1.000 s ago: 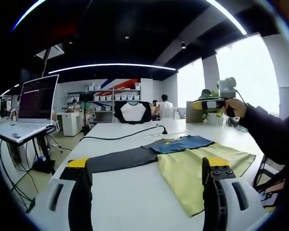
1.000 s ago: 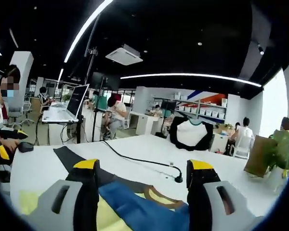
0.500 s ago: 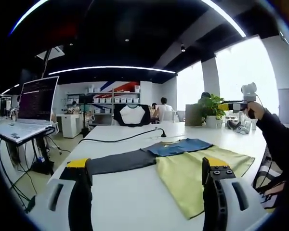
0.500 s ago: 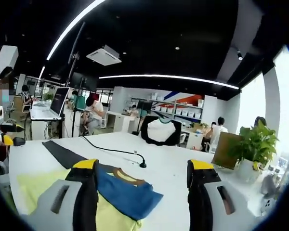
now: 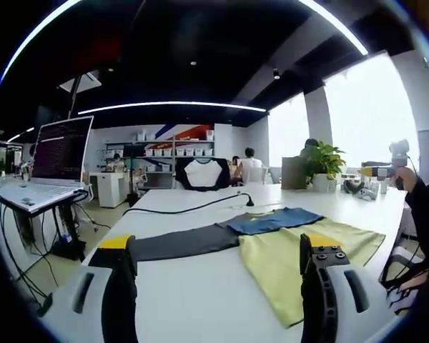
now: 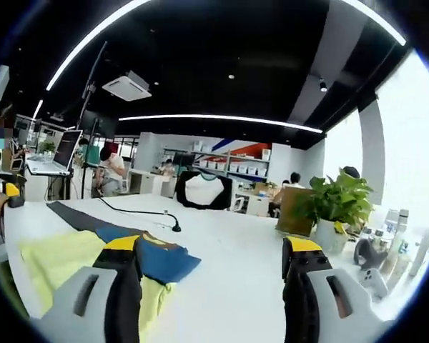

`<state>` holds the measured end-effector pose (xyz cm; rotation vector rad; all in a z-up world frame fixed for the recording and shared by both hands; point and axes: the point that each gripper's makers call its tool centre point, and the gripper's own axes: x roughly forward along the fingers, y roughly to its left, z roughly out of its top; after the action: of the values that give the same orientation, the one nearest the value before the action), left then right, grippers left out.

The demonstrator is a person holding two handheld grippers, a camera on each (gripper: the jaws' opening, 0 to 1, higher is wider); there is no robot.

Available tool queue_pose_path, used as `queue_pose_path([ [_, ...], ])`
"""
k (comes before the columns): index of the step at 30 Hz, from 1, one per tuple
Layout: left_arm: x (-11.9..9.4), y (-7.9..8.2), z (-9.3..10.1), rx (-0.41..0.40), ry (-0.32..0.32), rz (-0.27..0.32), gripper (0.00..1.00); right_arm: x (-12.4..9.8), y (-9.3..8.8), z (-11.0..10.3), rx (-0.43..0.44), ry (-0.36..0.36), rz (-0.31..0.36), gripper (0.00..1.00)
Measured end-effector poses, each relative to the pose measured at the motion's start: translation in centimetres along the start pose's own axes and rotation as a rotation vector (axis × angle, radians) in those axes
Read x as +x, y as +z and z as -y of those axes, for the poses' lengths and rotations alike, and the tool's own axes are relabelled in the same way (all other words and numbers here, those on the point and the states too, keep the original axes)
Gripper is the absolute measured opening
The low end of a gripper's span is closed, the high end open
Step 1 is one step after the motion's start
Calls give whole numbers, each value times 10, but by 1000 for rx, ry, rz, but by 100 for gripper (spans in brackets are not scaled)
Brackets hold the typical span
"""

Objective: Fold the garment on the visible template until the final outline fits inside the template.

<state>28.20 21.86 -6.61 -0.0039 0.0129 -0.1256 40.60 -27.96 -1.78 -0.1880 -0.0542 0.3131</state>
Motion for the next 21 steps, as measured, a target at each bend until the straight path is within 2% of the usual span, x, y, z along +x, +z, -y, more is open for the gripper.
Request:
queue_pose_path([
  [9, 4, 1, 2, 0, 9, 13, 99, -26, -14, 4, 1, -32, -1, 85],
  [11, 4, 2, 0, 1, 16, 17, 99, -32, -14, 3, 3, -34, 7, 88],
  [21, 13, 7, -15, -46, 47, 48, 98, -64, -8, 6, 16, -87, 50, 87],
])
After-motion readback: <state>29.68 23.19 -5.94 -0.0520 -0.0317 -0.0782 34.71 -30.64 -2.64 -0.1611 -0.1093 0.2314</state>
